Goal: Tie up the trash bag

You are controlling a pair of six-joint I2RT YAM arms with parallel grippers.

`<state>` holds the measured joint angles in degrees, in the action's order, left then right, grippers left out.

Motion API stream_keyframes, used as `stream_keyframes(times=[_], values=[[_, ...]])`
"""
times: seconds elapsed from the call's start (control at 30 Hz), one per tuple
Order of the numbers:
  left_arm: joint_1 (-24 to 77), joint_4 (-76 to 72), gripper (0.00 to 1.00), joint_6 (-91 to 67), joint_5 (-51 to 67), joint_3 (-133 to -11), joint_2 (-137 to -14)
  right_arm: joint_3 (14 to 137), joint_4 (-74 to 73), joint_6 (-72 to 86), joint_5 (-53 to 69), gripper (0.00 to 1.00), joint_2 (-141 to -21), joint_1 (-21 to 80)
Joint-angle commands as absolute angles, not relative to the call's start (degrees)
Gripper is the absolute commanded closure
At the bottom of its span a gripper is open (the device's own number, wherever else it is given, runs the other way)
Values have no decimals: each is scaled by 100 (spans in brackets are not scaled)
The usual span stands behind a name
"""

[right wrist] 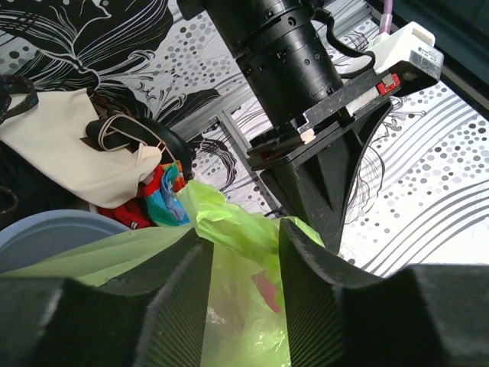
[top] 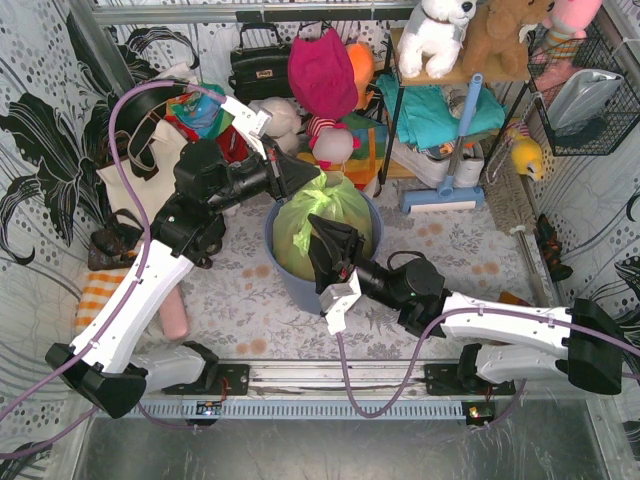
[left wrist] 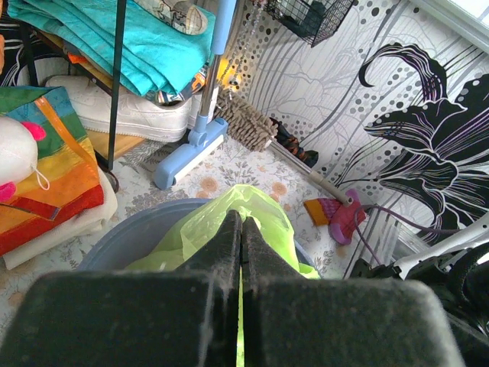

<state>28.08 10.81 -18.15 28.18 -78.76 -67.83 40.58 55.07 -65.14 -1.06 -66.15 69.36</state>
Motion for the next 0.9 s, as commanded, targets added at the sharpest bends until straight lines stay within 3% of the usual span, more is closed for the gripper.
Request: stream_keyframes(times=[0.0, 0.3, 0.6, 0.87], values=[[2786, 880, 100, -1863, 2955, -7890, -6673, 4319, 6107, -6671, -132, 64, -6665, 6952], [2784, 836, 100, -1872, 2986, -7849, -6638, 4432, 5850, -6545, 13, 100, -6606, 6953], [2786, 796, 100, -1856, 2921, -7808, -6650, 4483, 5333, -5544, 214, 100, -6267, 6958], [2785, 262, 100, -1286, 2348, -7553, -6706, 5125, 3478, -1961, -951, 100, -5756, 6953]])
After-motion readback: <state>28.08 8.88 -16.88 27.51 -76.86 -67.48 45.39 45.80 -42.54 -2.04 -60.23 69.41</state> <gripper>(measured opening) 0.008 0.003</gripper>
